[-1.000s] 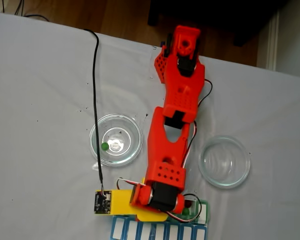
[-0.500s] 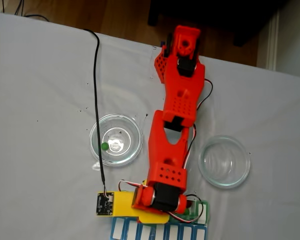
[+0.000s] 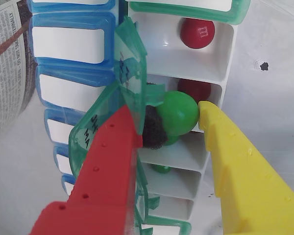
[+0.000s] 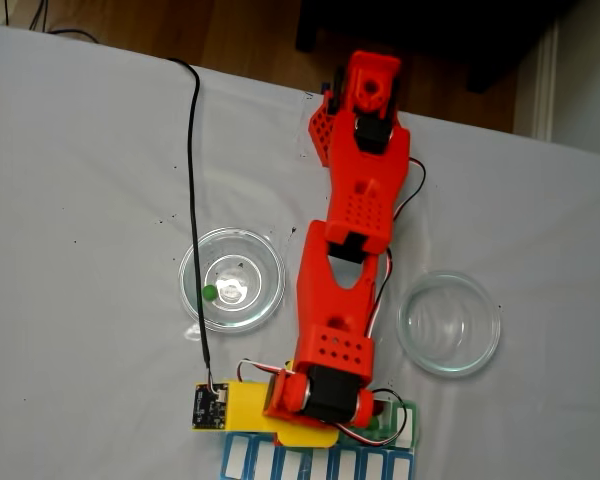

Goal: Sort medicines into box.

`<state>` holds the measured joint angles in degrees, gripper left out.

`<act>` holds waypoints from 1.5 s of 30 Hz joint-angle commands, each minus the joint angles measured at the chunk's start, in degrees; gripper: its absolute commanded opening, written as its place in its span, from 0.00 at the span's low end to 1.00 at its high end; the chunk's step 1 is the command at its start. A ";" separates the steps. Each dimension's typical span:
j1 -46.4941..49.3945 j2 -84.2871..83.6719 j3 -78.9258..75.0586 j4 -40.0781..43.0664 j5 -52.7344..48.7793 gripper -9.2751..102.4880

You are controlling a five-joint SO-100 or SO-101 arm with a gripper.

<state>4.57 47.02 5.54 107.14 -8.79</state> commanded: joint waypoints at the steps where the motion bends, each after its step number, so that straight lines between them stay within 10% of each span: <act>1: -1.58 4.48 0.00 2.02 -0.79 0.21; 19: -0.97 8.70 5.01 2.02 -2.46 0.32; 33: 9.14 32.43 28.04 2.02 -15.47 0.10; 45: 23.55 62.75 82.44 -24.61 -30.50 0.09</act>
<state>26.98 96.59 80.51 88.15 -36.91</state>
